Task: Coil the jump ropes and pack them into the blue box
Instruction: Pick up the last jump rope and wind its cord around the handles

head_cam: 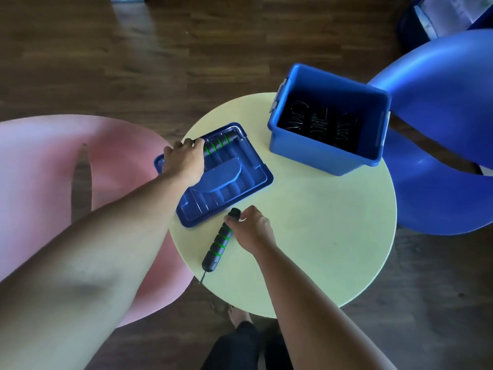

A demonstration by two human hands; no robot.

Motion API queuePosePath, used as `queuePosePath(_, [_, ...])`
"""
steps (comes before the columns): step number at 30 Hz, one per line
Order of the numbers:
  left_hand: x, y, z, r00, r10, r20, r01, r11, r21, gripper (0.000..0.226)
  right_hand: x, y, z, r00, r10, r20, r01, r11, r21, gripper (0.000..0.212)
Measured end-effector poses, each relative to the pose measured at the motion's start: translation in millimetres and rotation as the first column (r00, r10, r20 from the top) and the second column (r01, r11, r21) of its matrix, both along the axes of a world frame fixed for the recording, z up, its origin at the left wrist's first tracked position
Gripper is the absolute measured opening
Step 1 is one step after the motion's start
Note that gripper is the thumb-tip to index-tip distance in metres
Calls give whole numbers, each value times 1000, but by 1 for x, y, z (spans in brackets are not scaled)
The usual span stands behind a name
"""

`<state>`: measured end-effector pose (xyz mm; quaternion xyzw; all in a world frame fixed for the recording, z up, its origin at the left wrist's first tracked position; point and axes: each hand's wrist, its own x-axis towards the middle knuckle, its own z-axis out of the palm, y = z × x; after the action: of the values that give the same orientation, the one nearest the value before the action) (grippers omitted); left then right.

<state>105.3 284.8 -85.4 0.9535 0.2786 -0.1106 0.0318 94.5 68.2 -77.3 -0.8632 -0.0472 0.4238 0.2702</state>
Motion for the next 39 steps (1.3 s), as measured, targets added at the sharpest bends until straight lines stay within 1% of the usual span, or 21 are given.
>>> queuePosePath(2, [-5, -2, -4, 998, -46, 43, 44, 997, 56, 39, -3, 7, -3, 1000, 7, -2, -7, 999, -33, 44])
queuePosePath(3, [-9, -4, -4, 996, -56, 70, 52, 997, 49, 37, -4, 10, -4, 1000, 6, 0, -6, 999, -51, 42])
queuePosePath(6, [-21, -9, -2, 983, -13, 186, 22, 999, -46, 33, -8, 14, -5, 1000, -7, -3, 7, 997, -73, 36])
queuePosePath(9, [-35, -12, 9, 967, 14, 255, 8, 996, -84, 33, -13, 16, -3, 998, -38, -44, 36, 998, -58, 40])
queuePosePath(11, [-45, -12, 19, 964, 39, 261, -12, 994, -105, 36, -18, 16, 1, 993, -73, -88, 73, 997, 0, 41])
queuePosePath(14, [-58, -11, 34, 953, 122, 276, -65, 976, -209, 40, -27, 13, 10, 982, -134, -130, 149, 982, 115, 32])
queuePosePath(17, [-72, -13, 57, 941, 183, 285, -87, 943, -320, 43, -35, 13, 28, 979, -171, -107, 191, 959, 208, 24])
queuePosePath(20, [-83, -24, 91, 928, 258, 268, -110, 879, -464, 42, -34, 14, 51, 972, -214, -91, 232, 923, 308, 26])
queuePosePath(22, [-89, -33, 115, 914, 308, 264, -115, 821, -560, 34, -28, 15, 69, 961, -263, -85, 274, 876, 396, 23])
queuePosePath(25, [-91, -48, 151, 870, 357, 339, -68, 769, -635, 23, -14, 13, 100, 930, -348, -116, 352, 762, 543, 14])
queuePosePath(27, [-88, -59, 177, 829, 398, 392, -8, 710, -705, 26, 0, 13, 122, 911, -392, -132, 381, 671, 636, 12])
queuePosePath(29, [-85, -71, 205, 781, 408, 473, 77, 688, -722, 38, 16, 11, 149, 890, -435, -136, 390, 572, 721, 13])
queuePosePath(31, [-79, -78, 225, 759, 366, 538, 140, 716, -684, 53, 34, 12, 171, 865, -484, -130, 394, 496, 774, 9])
queuePosePath(33, [-69, -92, 256, 736, 300, 606, 175, 782, -598, 62, 52, 7, 201, 856, -502, -126, 373, 429, 823, 6])
queuePosePath(36, [-49, -113, 295, 701, 194, 686, 241, 841, -484, 60, 80, 1, 241, 841, -526, -131, 354, 349, 868, 28])
queuePosePath(37, [-42, -120, 306, 689, 162, 706, 252, 860, -444, 61, 89, -3, 255, 837, -527, -147, 358, 323, 876, 33])
queuePosePath(39, [-27, -130, 325, 671, 139, 729, 258, 877, -405, 63, 106, -12, 281, 837, -514, -186, 366, 275, 889, 35])
